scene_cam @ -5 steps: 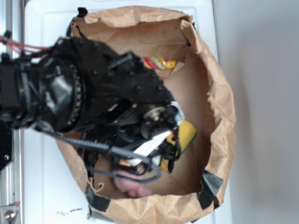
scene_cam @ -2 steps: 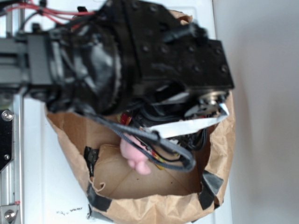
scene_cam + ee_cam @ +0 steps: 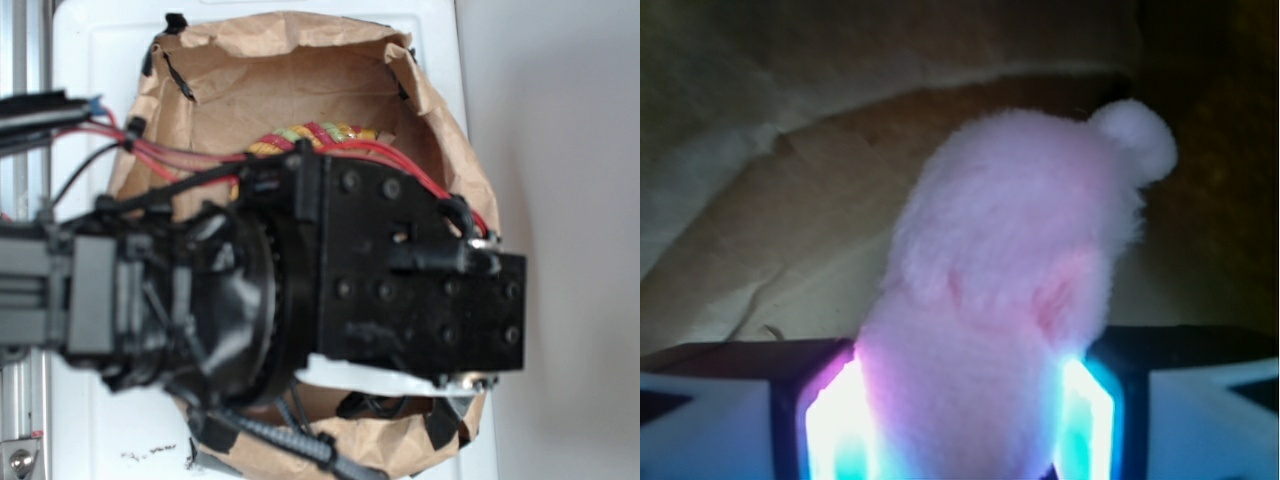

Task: Grab the pink bunny.

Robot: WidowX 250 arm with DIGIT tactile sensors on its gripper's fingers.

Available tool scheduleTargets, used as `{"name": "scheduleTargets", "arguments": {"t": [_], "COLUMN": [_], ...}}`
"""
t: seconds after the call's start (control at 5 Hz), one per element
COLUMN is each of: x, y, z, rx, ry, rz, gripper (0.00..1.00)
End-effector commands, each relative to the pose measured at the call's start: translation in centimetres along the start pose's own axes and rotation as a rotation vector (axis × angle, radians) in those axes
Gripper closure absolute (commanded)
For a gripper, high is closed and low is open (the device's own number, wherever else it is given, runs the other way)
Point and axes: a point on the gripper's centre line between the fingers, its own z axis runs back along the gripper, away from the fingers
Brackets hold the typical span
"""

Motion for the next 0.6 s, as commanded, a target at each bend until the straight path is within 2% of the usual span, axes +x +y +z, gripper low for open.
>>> {"name": "scheduleTargets", "arguments": {"t": [0.0, 0.2, 0.4], "x": [1.4, 0.3, -1.4], "y": [-0.9, -1.5, -1.5], "z": [7.0, 8.4, 8.4], "rx": [0.106, 0.199, 0.213], "ry": [0.076, 0.055, 0.061], "rz": [-0.312, -0.409, -0.418], "gripper": [1.0, 1.0, 1.0]}}
